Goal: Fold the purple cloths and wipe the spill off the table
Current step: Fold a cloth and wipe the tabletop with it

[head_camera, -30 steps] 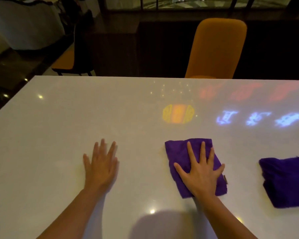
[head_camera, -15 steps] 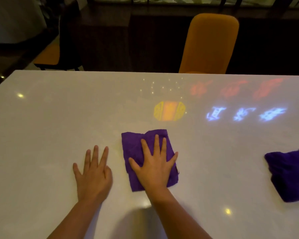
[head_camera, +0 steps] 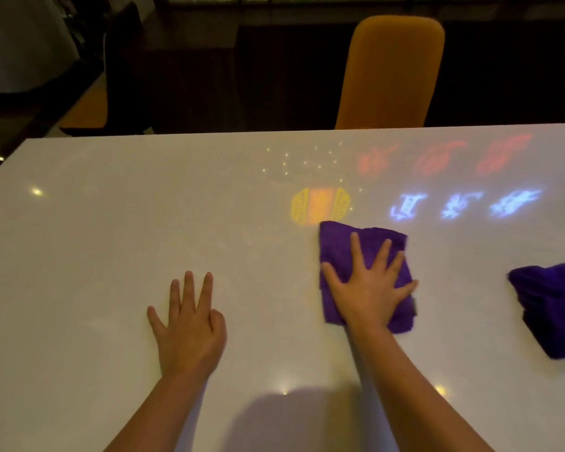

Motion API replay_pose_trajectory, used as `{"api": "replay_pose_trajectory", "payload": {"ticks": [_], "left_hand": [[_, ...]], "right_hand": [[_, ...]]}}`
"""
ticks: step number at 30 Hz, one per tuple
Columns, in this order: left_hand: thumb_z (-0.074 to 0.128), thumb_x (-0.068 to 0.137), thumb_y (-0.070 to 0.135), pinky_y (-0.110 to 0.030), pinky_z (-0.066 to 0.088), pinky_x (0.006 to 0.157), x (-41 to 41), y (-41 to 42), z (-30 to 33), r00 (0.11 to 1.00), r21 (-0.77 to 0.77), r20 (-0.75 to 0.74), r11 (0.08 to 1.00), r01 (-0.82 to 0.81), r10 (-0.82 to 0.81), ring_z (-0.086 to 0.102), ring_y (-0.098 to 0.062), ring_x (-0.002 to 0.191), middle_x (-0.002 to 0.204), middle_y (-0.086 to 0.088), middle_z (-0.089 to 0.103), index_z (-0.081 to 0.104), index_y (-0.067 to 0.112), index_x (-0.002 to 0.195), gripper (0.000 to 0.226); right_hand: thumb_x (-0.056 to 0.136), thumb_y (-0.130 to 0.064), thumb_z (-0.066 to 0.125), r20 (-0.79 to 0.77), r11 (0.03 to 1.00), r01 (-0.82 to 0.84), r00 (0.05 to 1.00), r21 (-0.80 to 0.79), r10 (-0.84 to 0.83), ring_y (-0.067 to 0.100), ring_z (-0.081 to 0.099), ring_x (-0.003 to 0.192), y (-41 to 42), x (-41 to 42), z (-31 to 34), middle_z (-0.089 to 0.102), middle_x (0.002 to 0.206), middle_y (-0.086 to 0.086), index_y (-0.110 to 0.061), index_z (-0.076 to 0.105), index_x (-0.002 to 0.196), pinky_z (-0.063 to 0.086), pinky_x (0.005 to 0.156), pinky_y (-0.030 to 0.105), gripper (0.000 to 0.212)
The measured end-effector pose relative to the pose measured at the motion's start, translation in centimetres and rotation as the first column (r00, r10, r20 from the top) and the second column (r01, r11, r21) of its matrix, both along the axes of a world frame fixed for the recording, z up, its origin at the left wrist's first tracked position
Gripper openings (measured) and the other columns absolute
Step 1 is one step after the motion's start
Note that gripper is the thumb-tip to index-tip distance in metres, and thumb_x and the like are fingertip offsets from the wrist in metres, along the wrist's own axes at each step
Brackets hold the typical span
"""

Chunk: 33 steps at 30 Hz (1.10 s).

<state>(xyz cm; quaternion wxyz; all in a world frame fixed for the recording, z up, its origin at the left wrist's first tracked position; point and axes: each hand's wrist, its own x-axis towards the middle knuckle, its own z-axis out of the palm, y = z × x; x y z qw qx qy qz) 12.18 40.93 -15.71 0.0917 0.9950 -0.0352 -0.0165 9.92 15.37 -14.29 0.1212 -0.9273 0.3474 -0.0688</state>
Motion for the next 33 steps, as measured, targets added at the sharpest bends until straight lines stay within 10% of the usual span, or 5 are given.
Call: {"api": "replay_pose_trajectory", "payload": {"ticks": [7,21,33], "left_hand": [[0.023,0.093,0.039,-0.058,0.008,0.113,0.0,0.2,-0.3,0.999,0.069,0.027,0.997,0.019,-0.021,-0.001,-0.024,0.146,0.159,-0.003,0.001,-0.005,0.031,0.146,0.061],[0.021,0.093,0.033,-0.056,0.002,0.114,-0.2,0.1,0.3,1.0,-0.011,-0.006,1.0,0.009,-0.009,-0.007,-0.018,0.146,0.159,0.002,-0.005,-0.007,0.035,0.145,0.059],[0.023,0.092,0.04,-0.058,0.005,0.113,0.0,0.0,-0.4,1.0,0.07,0.015,0.998,0.01,-0.011,-0.005,-0.025,0.146,0.159,-0.004,-0.004,-0.015,0.032,0.143,0.064]], "right_hand": [[0.073,-0.073,0.034,0.081,0.93,-0.366,0.928,0.024,0.363,0.034,0.0,0.145,13.3,2.4,-0.4,0.012,0.157,0.01,-0.039,0.022,0.14,-0.021,0.101,0.063,0.076],[0.077,-0.071,0.038,0.005,0.996,0.089,0.996,-0.007,-0.089,0.031,-0.001,0.145,-3.0,-1.3,0.0,0.007,0.158,0.012,-0.035,0.017,0.144,0.004,0.109,0.066,0.08],[0.074,-0.071,0.031,0.059,0.972,-0.23,0.972,0.043,0.227,0.034,0.0,0.145,10.1,0.7,-0.6,0.012,0.157,0.012,-0.034,0.016,0.144,-0.004,0.109,0.064,0.08]]}}
